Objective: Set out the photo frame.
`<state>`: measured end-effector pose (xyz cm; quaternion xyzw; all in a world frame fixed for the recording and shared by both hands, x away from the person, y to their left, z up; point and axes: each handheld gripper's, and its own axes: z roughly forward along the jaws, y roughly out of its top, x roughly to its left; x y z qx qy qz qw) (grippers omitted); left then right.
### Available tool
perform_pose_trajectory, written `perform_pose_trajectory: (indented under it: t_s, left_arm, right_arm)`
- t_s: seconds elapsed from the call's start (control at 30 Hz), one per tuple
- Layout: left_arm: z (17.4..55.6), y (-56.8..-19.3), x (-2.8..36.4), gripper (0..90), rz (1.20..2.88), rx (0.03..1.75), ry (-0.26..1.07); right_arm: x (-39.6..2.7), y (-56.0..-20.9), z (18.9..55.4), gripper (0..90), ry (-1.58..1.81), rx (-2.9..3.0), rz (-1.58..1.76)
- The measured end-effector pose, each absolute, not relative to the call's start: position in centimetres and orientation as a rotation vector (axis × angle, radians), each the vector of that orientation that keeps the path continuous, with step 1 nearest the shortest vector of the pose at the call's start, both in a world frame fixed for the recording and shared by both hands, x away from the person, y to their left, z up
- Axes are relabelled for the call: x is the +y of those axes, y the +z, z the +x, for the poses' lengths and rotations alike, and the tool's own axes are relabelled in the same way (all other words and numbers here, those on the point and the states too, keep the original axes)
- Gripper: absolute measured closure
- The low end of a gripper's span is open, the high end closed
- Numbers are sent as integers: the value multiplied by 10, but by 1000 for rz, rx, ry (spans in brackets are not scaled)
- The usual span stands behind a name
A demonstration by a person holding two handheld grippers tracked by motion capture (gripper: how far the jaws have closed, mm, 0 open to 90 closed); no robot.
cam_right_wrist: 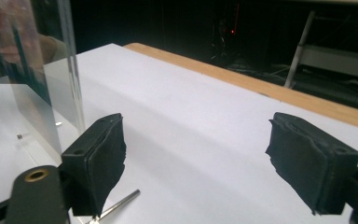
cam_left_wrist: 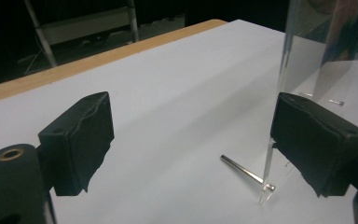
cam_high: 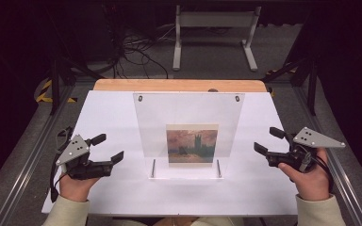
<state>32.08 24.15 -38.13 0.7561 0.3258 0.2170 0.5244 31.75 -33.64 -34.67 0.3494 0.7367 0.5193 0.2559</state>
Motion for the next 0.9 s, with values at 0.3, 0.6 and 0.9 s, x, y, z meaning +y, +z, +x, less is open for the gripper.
perform_pose_trajectory:
  t_s: [0.3,0.6,0.9]
  left_arm:
    - [320,-399,260,127,1834,806,541]
    - [327,-424,267,112,1868,764,510]
    - [334,-445,267,120,1868,781,527]
  right_arm:
    - [-346,-369,327,121,1326,2057,971]
    - [-352,-398,335,66,1343,2097,977]
    - [-349,-429,346,52,1328,2139,976]
